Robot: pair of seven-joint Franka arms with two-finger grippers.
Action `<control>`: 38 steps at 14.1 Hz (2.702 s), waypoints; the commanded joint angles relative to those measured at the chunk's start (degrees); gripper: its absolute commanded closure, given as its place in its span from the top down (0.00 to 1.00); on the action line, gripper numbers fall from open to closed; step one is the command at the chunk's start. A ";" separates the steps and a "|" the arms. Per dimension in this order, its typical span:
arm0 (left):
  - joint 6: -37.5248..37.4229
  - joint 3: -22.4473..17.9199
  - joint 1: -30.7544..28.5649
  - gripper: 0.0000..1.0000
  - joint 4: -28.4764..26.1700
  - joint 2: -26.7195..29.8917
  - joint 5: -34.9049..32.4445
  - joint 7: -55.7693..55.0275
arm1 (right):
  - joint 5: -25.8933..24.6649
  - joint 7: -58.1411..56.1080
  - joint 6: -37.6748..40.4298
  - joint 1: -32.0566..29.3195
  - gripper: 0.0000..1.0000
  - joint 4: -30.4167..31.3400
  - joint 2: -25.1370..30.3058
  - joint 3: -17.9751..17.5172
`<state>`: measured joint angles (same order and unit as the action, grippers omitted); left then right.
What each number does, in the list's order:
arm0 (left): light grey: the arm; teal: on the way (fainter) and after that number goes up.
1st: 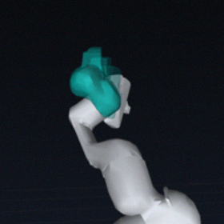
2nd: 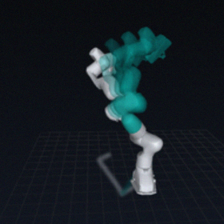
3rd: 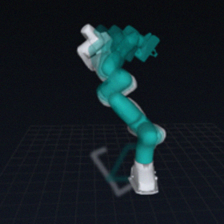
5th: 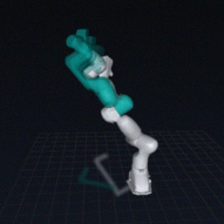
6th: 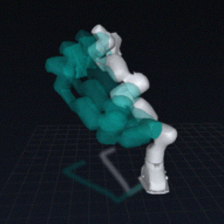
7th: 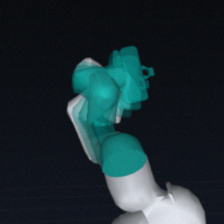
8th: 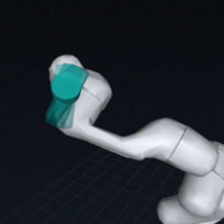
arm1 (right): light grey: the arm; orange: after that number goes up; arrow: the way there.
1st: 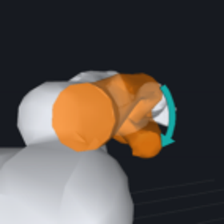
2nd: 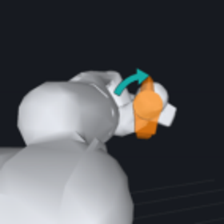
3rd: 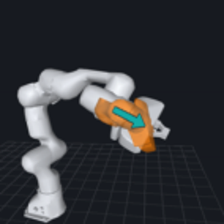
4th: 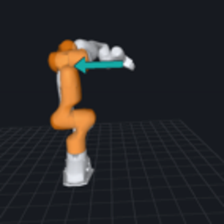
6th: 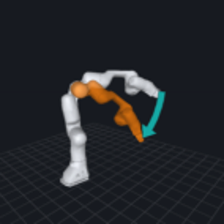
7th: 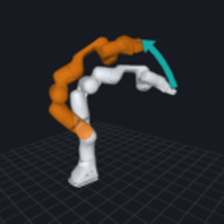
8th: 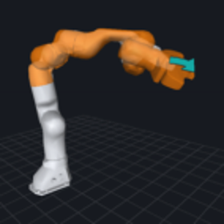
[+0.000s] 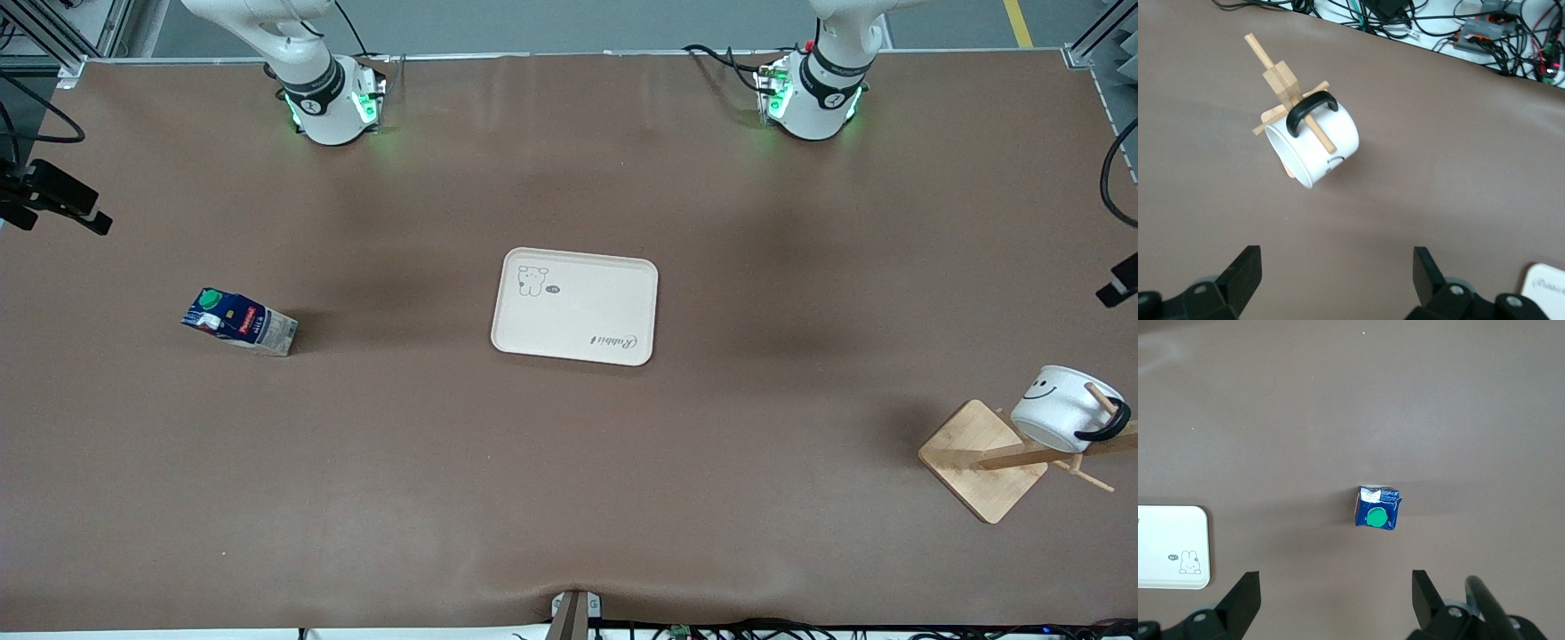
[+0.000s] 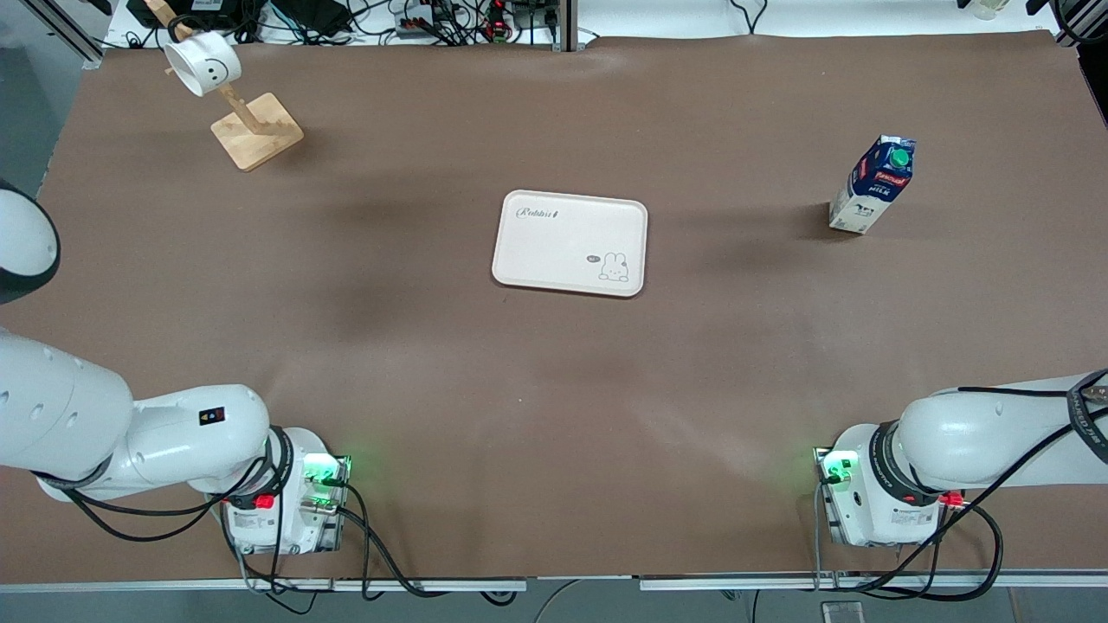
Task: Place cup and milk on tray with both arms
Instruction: 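Move the left gripper toward the white mug on the wooden stand, then grasp the mug rim with the left gripper while the right gripper reaches the milk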
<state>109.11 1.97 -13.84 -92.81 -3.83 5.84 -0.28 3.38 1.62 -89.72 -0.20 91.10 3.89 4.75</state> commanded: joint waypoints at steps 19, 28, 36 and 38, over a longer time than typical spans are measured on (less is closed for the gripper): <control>31.34 0.75 -1.98 0.83 -12.31 -9.80 4.97 9.15 | 0.13 -0.39 -0.62 -0.51 1.00 -1.54 -3.71 -0.35; 31.25 3.74 -1.90 0.18 -12.13 -9.18 5.24 9.24 | -0.21 -0.30 -5.38 -0.51 1.00 -1.45 -11.18 -0.35; 27.57 6.37 -1.81 0.00 -12.40 -6.03 4.89 8.89 | 0.22 0.31 -5.64 -0.77 1.00 -1.71 -13.56 -0.35; 23.62 6.82 -1.72 0.00 -12.31 -4.27 4.80 8.45 | 0.22 0.75 -4.94 -0.86 1.00 -1.45 -16.71 -0.27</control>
<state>135.24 7.14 -15.65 -105.11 -11.18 9.29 7.44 3.39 1.71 -95.52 -0.30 90.99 -9.46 4.78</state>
